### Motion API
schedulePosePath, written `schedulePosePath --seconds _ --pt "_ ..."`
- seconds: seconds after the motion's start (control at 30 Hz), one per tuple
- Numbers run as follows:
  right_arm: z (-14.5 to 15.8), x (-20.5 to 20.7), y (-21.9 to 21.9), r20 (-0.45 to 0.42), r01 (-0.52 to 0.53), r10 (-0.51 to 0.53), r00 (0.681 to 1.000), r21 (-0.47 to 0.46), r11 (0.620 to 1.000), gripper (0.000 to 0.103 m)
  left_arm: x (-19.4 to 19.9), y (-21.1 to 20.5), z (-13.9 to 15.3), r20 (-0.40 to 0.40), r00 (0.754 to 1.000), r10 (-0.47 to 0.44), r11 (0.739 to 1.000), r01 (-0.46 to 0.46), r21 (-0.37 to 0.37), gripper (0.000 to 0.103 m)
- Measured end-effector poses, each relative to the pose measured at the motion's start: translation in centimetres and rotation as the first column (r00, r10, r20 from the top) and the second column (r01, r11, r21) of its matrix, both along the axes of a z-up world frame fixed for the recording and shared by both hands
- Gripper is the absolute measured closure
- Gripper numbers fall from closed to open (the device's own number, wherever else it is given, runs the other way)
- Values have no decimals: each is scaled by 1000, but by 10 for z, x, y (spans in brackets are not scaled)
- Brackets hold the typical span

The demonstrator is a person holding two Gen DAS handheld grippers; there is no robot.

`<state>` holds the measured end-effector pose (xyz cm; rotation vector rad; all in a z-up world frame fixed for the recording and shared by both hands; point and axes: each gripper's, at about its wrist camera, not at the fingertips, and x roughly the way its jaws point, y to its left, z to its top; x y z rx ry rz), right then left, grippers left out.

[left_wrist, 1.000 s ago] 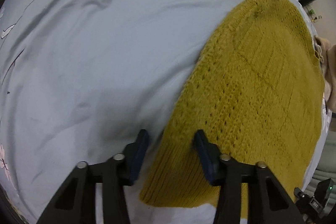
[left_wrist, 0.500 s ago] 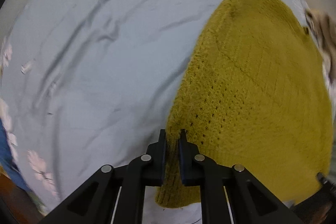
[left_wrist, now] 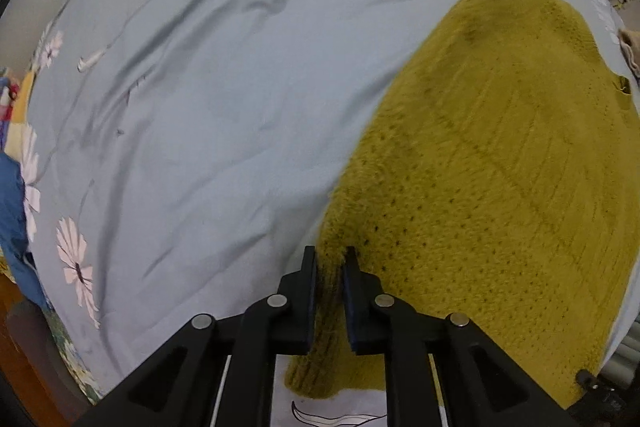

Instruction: Fold clothes

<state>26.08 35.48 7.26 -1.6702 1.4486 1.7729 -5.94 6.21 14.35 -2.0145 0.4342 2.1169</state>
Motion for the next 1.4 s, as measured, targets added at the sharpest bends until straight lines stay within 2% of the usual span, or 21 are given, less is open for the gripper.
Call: schedulePosePath --seconds 0.03,0.1,0.13,0.23,0.33,0.4,0.5,0.6,0.8,0.93,1.03,1.13,1.33,1.4 --pt "7 0 5 -7 -7 7 1000 20 1000 68 1 5 5 -9 1000 -5 1000 5 -6 83" --pt "16 16 19 -22 -20 21 1000 49 999 65 -2 16 23 -38 999 -7 1000 6 -20 62" --pt "21 17 26 -27 -20 22 999 67 998 64 -4 21 31 -46 999 -6 1000 5 -11 59" --pt "32 18 49 -39 -22 27 999 120 992 64 -7 41 53 -67 998 -14 1000 15 13 58" --pt "40 16 74 -47 -30 39 998 174 984 64 -14 93 68 -86 996 -39 999 41 14 58" --pt "43 29 101 -53 -48 60 997 198 979 64 13 102 79 -93 994 -48 998 51 31 58" --pt "51 5 111 -62 -76 93 994 239 968 64 6 136 94 -81 996 -45 997 51 64 58" --pt "50 -23 133 -79 -122 151 985 294 948 64 -13 144 76 -53 998 -41 994 46 97 58" --pt "56 -54 197 -103 -197 246 964 346 917 64 -72 223 42 10 1000 13 984 -14 176 57" --pt "45 -92 220 -111 -232 292 950 376 897 64 -108 264 26 70 993 97 966 -111 234 57" --pt "39 -112 233 -113 -264 333 936 398 878 64 -141 301 10 119 978 174 941 -200 273 57" --pt "33 -133 245 -114 -295 372 921 420 858 64 -162 323 -3 144 961 234 925 -266 271 57" --pt "20 -173 270 -113 -354 450 886 463 812 64 -187 356 -37 195 925 325 915 -360 184 57" --pt "15 -180 275 -106 -375 471 876 466 802 64 -193 363 -46 212 911 353 906 -390 166 49"
